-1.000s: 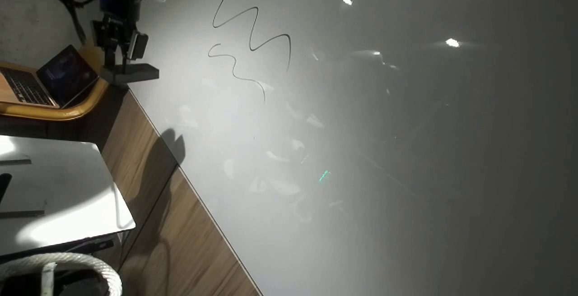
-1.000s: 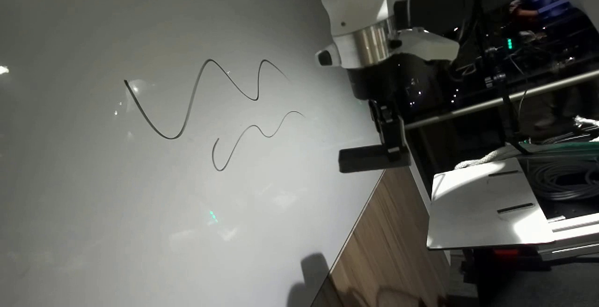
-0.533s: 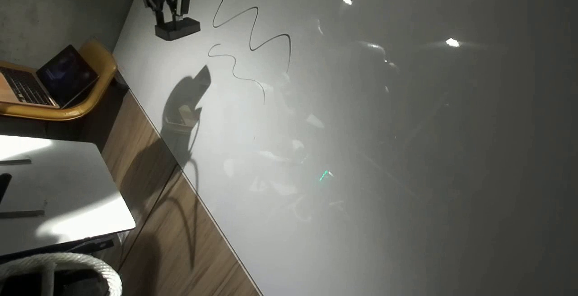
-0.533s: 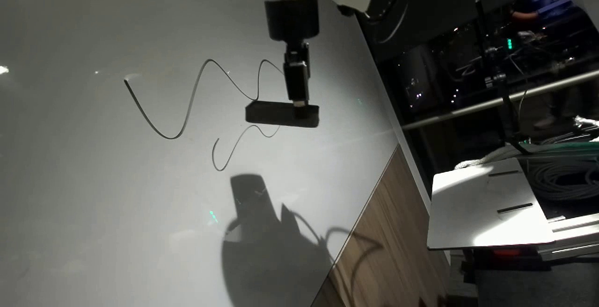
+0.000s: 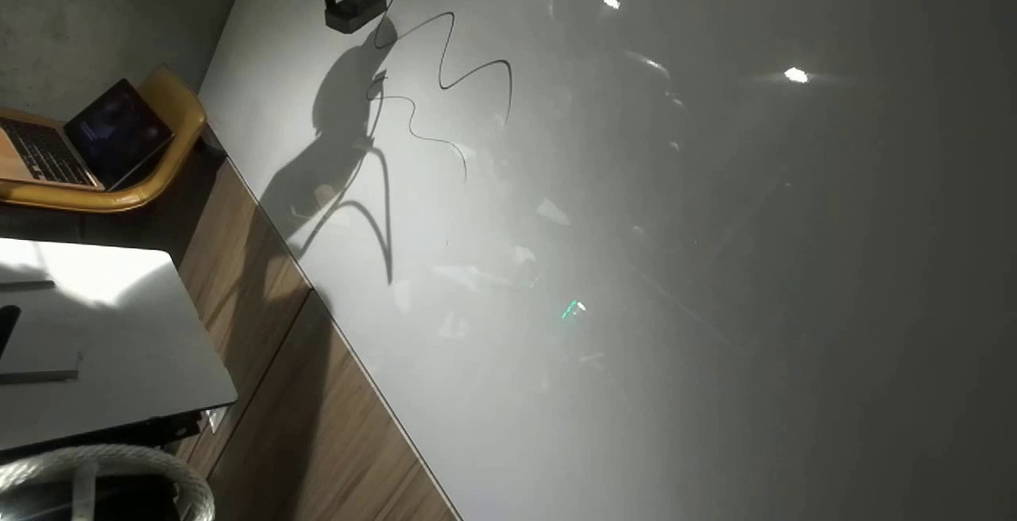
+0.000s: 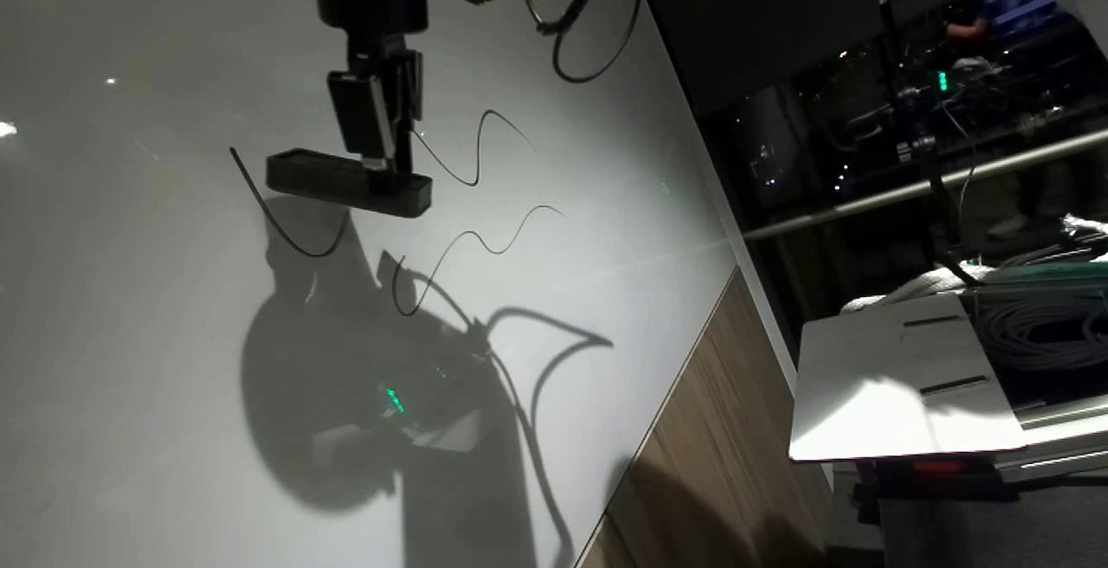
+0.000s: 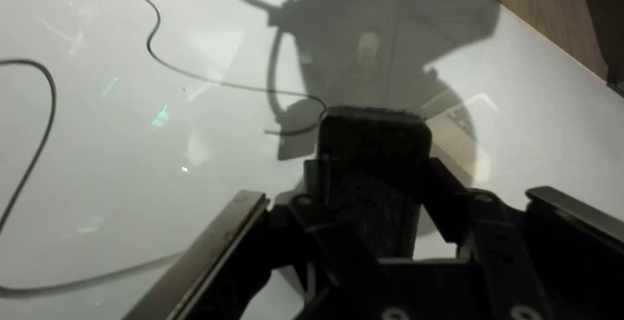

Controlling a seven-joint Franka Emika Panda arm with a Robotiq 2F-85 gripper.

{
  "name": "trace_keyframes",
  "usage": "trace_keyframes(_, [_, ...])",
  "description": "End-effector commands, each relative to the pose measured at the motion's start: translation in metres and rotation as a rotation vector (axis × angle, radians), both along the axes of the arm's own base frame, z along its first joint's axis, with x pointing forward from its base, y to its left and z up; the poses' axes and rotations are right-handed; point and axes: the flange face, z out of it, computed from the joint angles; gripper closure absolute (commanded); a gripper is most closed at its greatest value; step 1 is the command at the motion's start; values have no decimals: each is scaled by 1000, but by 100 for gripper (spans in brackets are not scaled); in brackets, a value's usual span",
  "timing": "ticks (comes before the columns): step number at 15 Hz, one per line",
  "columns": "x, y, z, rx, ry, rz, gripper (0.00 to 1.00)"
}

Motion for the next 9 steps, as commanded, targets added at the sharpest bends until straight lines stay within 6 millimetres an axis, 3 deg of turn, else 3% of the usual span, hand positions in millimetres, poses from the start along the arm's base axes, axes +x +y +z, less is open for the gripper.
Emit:
trace_keyframes(1, [29, 27, 29, 7, -61, 28, 72])
trace_keyframes(6, [50, 35, 68, 11, -145, 29, 72])
trace_keyframes(9, [64, 39, 71, 5, -157, 24, 72])
